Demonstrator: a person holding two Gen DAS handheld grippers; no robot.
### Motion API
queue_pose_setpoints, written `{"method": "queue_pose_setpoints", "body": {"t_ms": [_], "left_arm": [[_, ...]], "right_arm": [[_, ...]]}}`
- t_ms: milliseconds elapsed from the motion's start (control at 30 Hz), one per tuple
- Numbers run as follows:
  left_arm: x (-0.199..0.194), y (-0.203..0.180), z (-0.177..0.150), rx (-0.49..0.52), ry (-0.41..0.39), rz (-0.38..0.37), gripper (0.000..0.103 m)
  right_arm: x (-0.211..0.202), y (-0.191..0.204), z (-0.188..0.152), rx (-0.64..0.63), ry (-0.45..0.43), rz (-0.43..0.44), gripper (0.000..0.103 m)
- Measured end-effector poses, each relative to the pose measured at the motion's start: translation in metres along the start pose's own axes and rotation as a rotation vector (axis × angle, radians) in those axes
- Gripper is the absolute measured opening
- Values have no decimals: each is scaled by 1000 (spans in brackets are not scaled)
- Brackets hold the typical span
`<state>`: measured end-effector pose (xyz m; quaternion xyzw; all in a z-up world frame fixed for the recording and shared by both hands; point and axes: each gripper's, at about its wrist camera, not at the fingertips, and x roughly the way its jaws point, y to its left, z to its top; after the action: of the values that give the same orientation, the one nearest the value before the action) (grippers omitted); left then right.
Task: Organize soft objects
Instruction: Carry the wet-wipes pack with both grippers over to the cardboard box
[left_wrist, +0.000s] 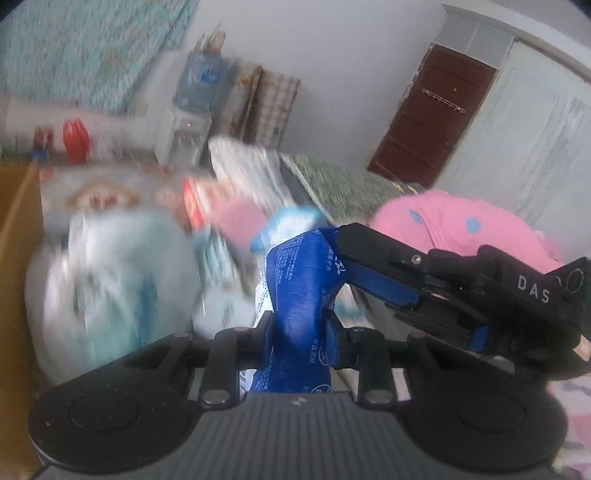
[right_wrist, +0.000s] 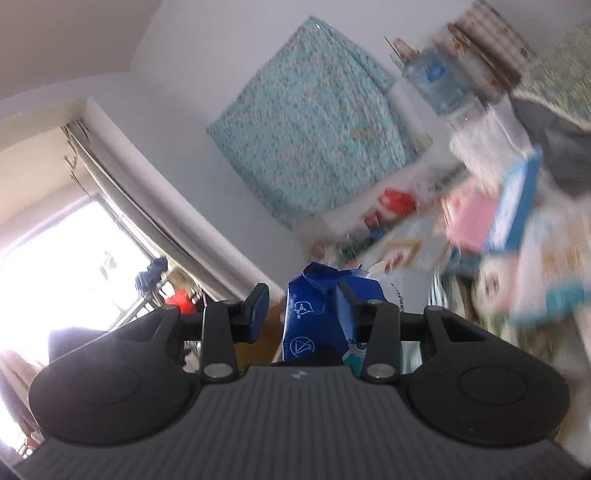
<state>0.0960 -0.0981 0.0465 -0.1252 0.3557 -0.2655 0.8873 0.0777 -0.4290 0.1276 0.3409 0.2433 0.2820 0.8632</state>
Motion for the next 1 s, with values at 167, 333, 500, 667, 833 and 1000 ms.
{"method": "queue_pose_setpoints", "body": {"t_ms": [167, 333, 500, 667, 833, 1000], "left_arm": [[12, 28, -54, -101, 72, -60, 29], [24, 61, -85, -178, 117, -52, 29], [15, 84, -91, -206, 100, -29, 31], [3, 89, -90, -145, 50, 94, 33], [-5, 100, -93, -125, 43, 145, 42], [-9, 107, -101, -119, 88, 132, 53]], "right_arm": [[-12, -3, -48, 36, 85, -114, 40], [7, -8, -76, 73, 177, -159, 40], [36, -11, -81, 96, 235, -160, 40], [70, -14, -85, 108, 297, -145, 40], [95, -23, -92, 131, 350, -150, 40], [96, -32, -92, 169, 344, -122, 40]]}}
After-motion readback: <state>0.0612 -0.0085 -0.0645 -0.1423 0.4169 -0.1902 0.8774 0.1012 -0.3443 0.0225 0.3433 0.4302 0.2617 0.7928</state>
